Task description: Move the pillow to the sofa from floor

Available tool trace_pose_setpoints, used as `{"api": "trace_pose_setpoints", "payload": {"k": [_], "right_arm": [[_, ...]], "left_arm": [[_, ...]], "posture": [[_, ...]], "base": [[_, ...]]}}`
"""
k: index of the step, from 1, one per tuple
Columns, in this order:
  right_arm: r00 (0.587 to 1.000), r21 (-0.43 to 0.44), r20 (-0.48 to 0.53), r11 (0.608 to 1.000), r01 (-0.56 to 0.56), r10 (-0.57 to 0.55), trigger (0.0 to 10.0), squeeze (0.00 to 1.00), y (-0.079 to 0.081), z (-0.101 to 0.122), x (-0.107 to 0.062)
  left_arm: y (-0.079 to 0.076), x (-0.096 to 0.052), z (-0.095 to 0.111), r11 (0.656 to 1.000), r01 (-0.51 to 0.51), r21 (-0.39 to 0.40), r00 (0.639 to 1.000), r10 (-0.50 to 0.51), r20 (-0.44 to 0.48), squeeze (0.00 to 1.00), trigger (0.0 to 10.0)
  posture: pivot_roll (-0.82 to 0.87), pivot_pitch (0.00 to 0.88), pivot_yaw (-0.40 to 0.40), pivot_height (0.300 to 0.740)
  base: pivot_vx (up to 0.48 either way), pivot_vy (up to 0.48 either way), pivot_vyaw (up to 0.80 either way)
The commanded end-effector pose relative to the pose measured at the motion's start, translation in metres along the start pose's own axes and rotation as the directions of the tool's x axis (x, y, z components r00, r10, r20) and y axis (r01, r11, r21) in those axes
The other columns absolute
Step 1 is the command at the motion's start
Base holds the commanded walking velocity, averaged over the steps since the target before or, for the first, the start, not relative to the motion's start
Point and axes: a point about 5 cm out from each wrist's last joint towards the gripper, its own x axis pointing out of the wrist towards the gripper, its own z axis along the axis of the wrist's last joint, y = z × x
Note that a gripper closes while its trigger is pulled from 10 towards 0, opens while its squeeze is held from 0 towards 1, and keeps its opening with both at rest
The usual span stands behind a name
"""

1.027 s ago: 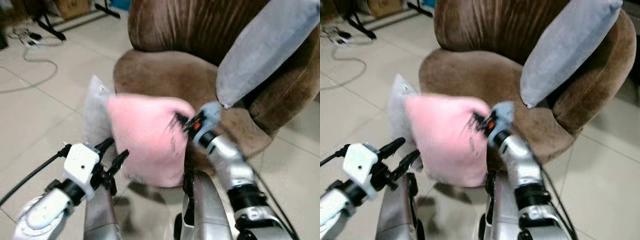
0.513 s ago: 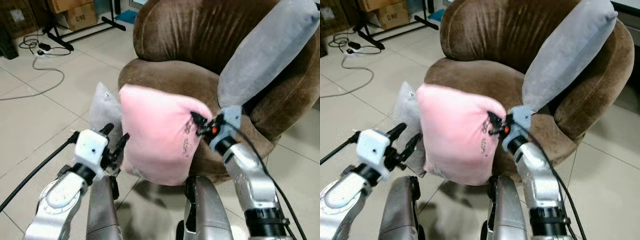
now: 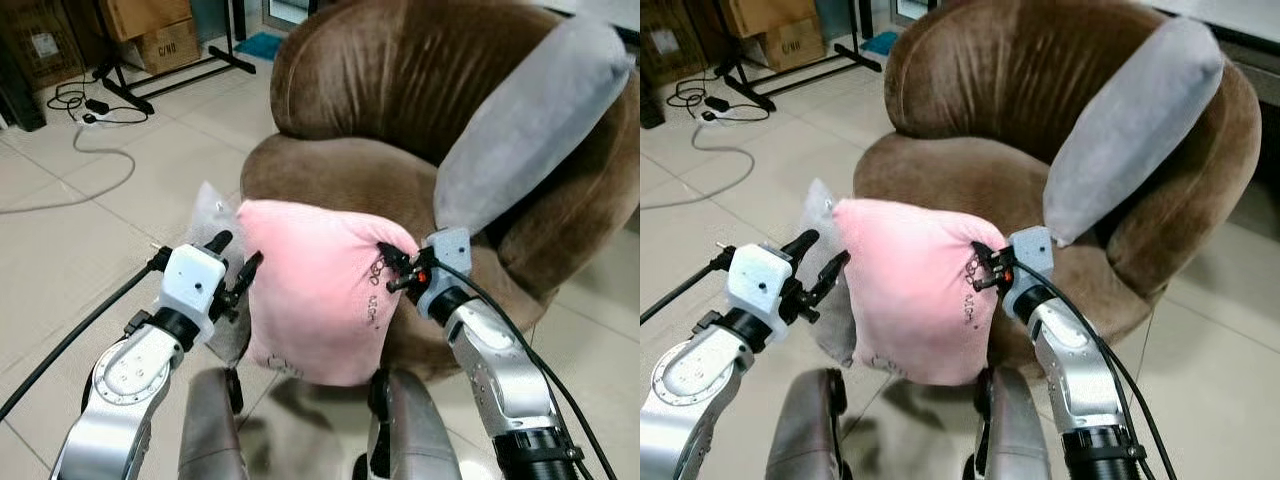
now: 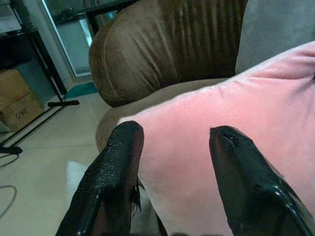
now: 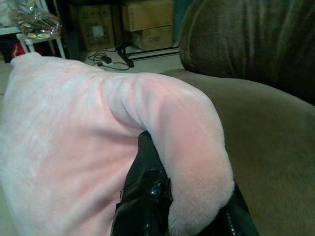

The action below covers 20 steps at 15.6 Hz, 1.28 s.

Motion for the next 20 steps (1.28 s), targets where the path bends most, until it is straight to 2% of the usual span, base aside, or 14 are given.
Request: {"api": "trace_pose_setpoints", "payload": {"k": [1, 6, 7, 11, 13, 18, 20], "right_arm": [[0.998, -0.042, 0.068, 0.999, 0.011, -0.008, 10.0, 0.00, -0.005, 0.013, -0.001], [0.997, -0.051, 0.074, 0.999, 0.005, -0.001, 10.0, 0.00, -0.001, 0.013, 0.002], [0.996, -0.051, 0.088, 0.999, 0.012, -0.007, 10.0, 0.00, -0.001, 0.016, 0.003], [0.994, -0.029, 0.106, 0.999, 0.040, -0.037, 10.0, 0.00, -0.005, 0.020, 0.000], [0.990, 0.015, 0.128, 0.998, 0.063, -0.065, 10.0, 0.00, -0.007, 0.025, -0.002], [0.984, 0.038, 0.155, 0.996, 0.080, -0.085, 10.0, 0.00, -0.003, 0.034, -0.002], [0.983, 0.054, 0.146, 0.993, 0.101, -0.108, 10.0, 0.00, -0.004, 0.033, -0.004]], "left_arm": [[0.000, 0.001, 0.001, 1.000, 0.013, 0.009, 1.000, -0.013, 0.003, 0.00, 10.0], [0.012, 0.013, 0.008, 0.998, 0.004, 0.057, 0.999, -0.006, 0.031, 0.00, 10.0], [0.013, 0.015, 0.011, 0.999, 0.000, 0.046, 0.999, -0.002, 0.046, 0.00, 10.0], [0.004, 0.014, 0.007, 0.999, -0.019, -0.045, 0.999, 0.021, 0.048, 0.00, 10.0], [-0.003, 0.015, 0.005, 0.999, -0.020, -0.044, 0.999, 0.022, 0.041, 0.00, 10.0], [-0.003, 0.014, 0.001, 0.993, -0.085, -0.086, 0.996, 0.086, 0.009, 0.00, 10.0], [0.000, 0.013, -0.003, 0.985, -0.145, -0.092, 0.989, 0.145, -0.009, 0.00, 10.0]], "posture": [[0.09, 0.000, -0.088, 0.616], [0.09, 0.000, -0.074, 0.666], [0.09, 0.000, -0.073, 0.681], [0.08, 0.000, -0.067, 0.716], [0.09, 0.000, -0.073, 0.736], [0.08, 0.000, -0.069, 0.740], [0.08, 0.000, -0.069, 0.740]], "base": [[0.000, 0.000, 0.00], [0.000, 0.000, 0.00], [0.000, 0.000, 0.00], [0.000, 0.000, 0.00], [0.000, 0.000, 0.00], [0.000, 0.000, 0.00], [0.000, 0.000, 0.00]]}}
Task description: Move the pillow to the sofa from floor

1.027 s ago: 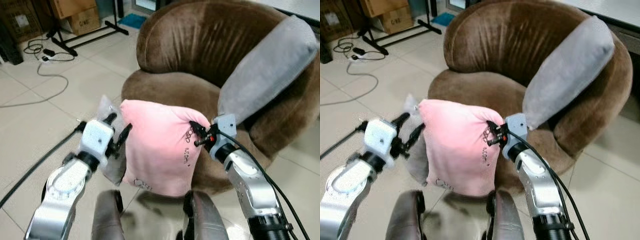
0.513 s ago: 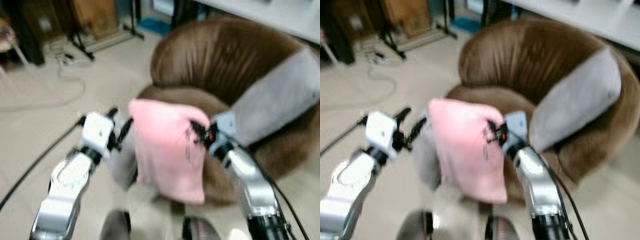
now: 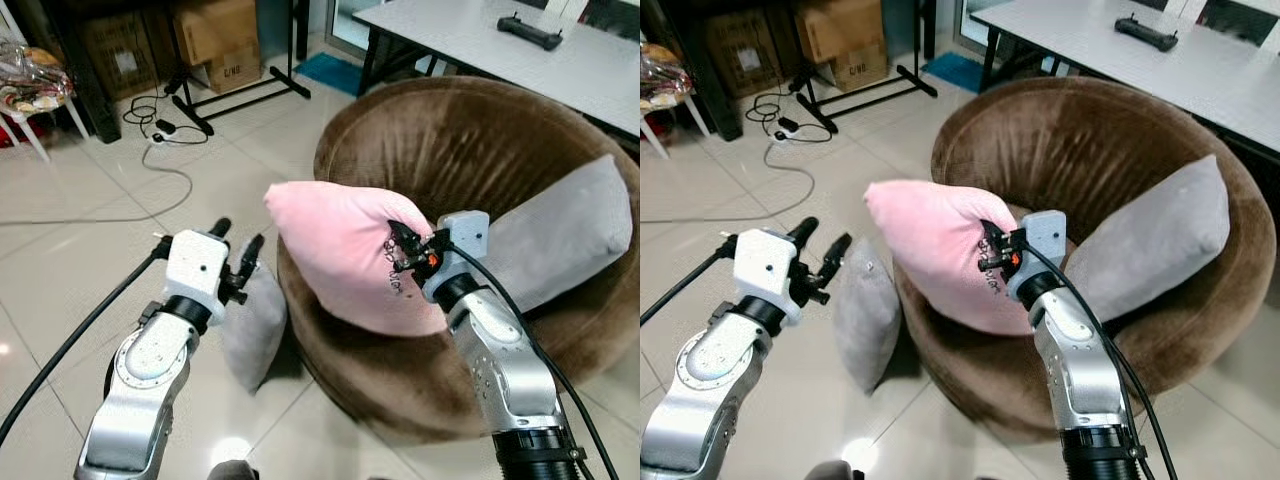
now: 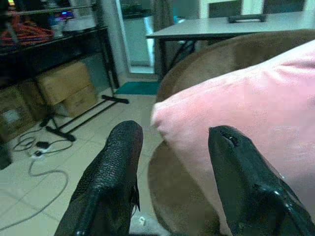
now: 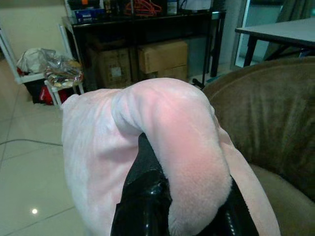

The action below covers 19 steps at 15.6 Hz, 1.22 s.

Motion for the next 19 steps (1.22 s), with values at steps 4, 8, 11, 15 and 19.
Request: {"api": "trace_pose_setpoints", "payload": {"k": [4, 8, 11, 15, 19], "right_arm": [[0.999, 0.001, 0.020, 0.999, 0.034, -0.034, 10.0, 0.00, -0.001, 0.008, 0.002], [0.999, -0.004, 0.001, 0.999, 0.048, -0.048, 10.0, 0.00, 0.000, 0.006, 0.003], [0.998, -0.004, -0.002, 0.998, 0.057, -0.057, 10.0, 0.00, 0.001, 0.006, 0.004], [0.998, 0.011, -0.003, 0.998, 0.059, -0.059, 10.0, 0.00, 0.007, 0.002, 0.003], [1.000, 0.022, -0.010, 0.999, 0.028, -0.027, 10.0, 0.00, 0.015, -0.001, 0.004]], "left_arm": [[0.004, 0.000, -0.003, 0.998, -0.062, 0.013, 0.998, 0.062, -0.015, 0.00, 10.0], [0.005, 0.000, -0.003, 0.997, -0.079, -0.005, 0.997, 0.079, -0.016, 0.00, 10.0], [0.004, 0.001, -0.004, 0.997, -0.071, -0.003, 0.997, 0.071, -0.022, 0.00, 10.0], [0.007, 0.001, -0.004, 0.999, -0.047, 0.006, 0.999, 0.047, -0.027, 0.00, 10.0], [0.008, 0.002, -0.005, 1.000, -0.027, 0.007, 0.999, 0.027, -0.029, 0.00, 10.0]], "posture": [[0.08, 0.000, -0.076, 0.740], [0.08, 0.000, -0.078, 0.740], [0.08, 0.000, -0.065, 0.740], [0.08, 0.000, -0.021, 0.740], [0.09, 0.000, -0.008, 0.740]], "base": [[0.000, 0.000, 0.00], [0.000, 0.000, 0.00], [0.301, 0.000, 0.00], [0.328, 0.000, 0.00], [0.338, 0.000, 0.00]]}}
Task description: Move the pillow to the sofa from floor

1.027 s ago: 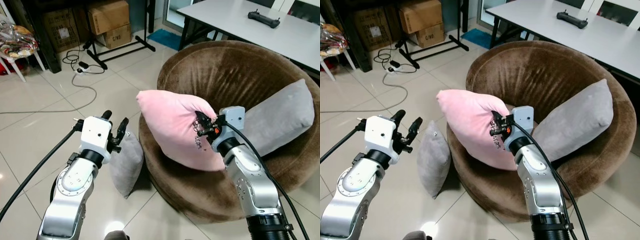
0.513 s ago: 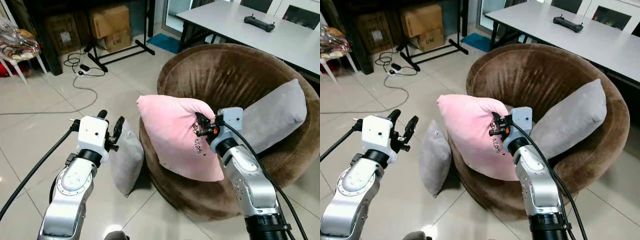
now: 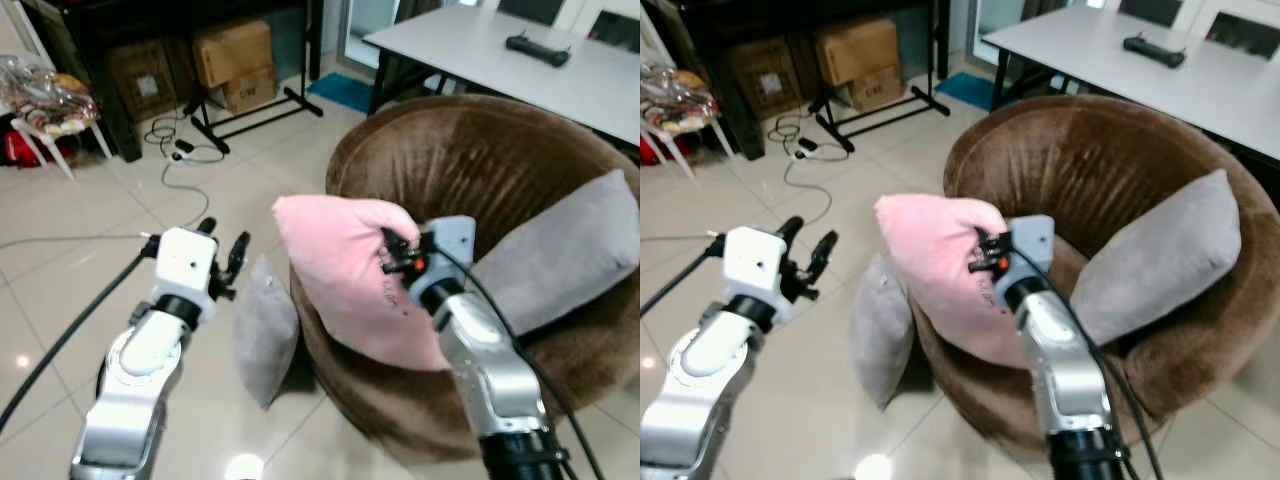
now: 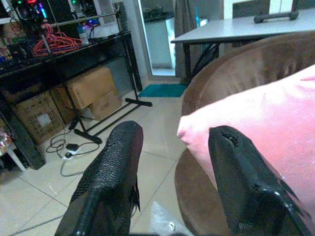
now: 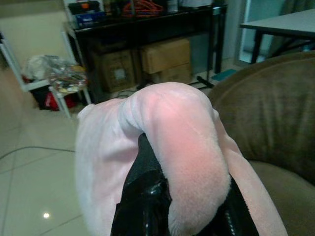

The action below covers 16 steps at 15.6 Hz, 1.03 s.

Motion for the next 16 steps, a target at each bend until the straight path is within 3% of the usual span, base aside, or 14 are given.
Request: {"api": "trace_pose_setpoints", "payload": {"k": [1, 16], "right_arm": [[0.999, -0.016, 0.045, 1.000, 0.016, -0.015, 10.0, 0.00, -0.006, 0.009, -0.002], [0.995, -0.042, 0.038, 0.995, -0.089, 0.091, 10.0, 0.00, 0.009, 0.012, 0.005]], "left_arm": [[-0.004, 0.001, -0.001, 1.000, 0.025, -0.009, 1.000, -0.025, -0.005, 0.00, 10.0], [-0.011, 0.000, -0.003, 0.996, 0.092, -0.002, 0.996, -0.092, -0.016, 0.00, 10.0]], "posture": [[0.09, 0.000, -0.008, 0.740], [0.08, 0.000, 0.019, 0.740]], "base": [[0.345, 0.000, 0.00], [0.343, 0.000, -0.05]]}}
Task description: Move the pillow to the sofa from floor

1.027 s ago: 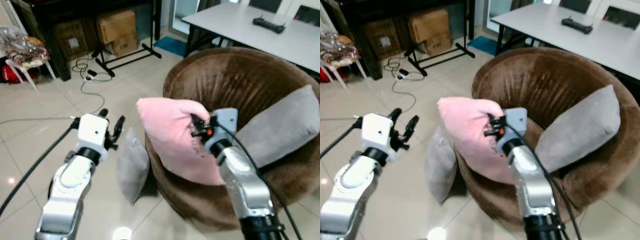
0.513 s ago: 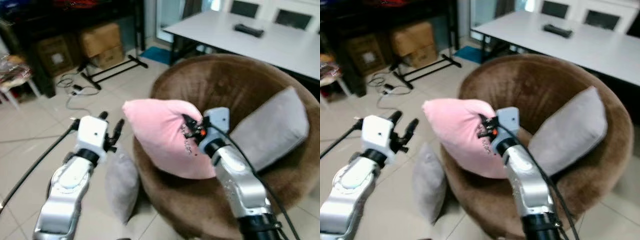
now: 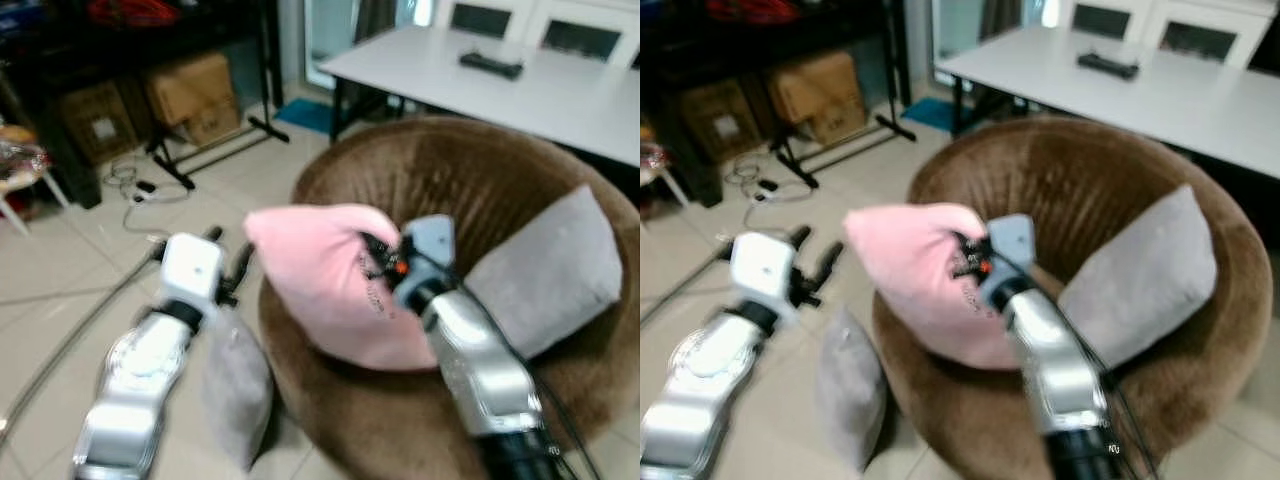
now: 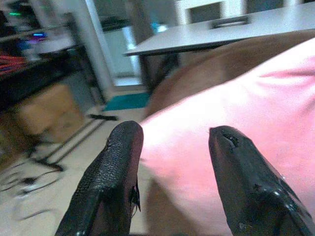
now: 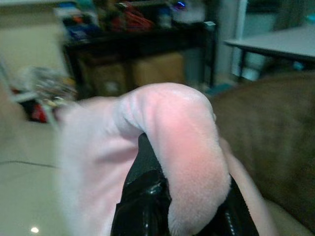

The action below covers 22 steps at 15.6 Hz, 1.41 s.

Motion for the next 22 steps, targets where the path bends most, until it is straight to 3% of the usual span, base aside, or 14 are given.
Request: {"api": "trace_pose_setpoints", "payload": {"k": [1, 6, 10, 14, 22], "right_arm": [[0.997, -0.008, 0.065, 0.999, -0.038, 0.038, 10.0, 0.00, 0.009, 0.016, 0.006], [0.997, -0.015, 0.059, 0.999, -0.047, 0.048, 10.0, 0.00, 0.010, 0.017, 0.009], [0.998, -0.012, 0.051, 0.999, -0.029, 0.030, 10.0, 0.00, 0.009, 0.015, 0.009], [0.998, 0.006, 0.055, 0.999, -0.041, 0.040, 10.0, 0.00, 0.011, 0.018, 0.009], [0.995, 0.015, 0.026, 0.996, -0.093, 0.093, 10.0, 0.00, 0.017, 0.021, 0.012]], "left_arm": [[0.007, -0.003, 0.002, 1.000, -0.019, 0.023, 1.000, 0.019, 0.004, 0.00, 10.0], [0.007, -0.002, 0.002, 1.000, -0.023, 0.021, 1.000, 0.022, 0.002, 0.00, 10.0], [0.006, -0.003, 0.001, 0.999, 0.013, 0.039, 1.000, -0.013, -0.009, 0.00, 10.0], [-0.001, -0.006, -0.001, 0.992, 0.107, 0.060, 0.994, -0.106, -0.016, 0.00, 10.0], [-0.004, -0.017, -0.006, 0.992, 0.119, 0.048, 0.992, -0.117, -0.039, 0.00, 10.0]], "posture": [[0.09, 0.000, 0.013, 0.740], [0.09, 0.000, 0.007, 0.740], [0.09, 0.000, 0.013, 0.740], [0.07, 0.000, 0.011, 0.740], [0.08, 0.000, -0.028, 0.740]], "base": [[0.337, 0.000, 0.00], [0.339, 0.000, 0.00], [0.311, 0.000, -0.60], [0.000, 0.000, 0.00], [0.000, 0.000, 0.00]]}}
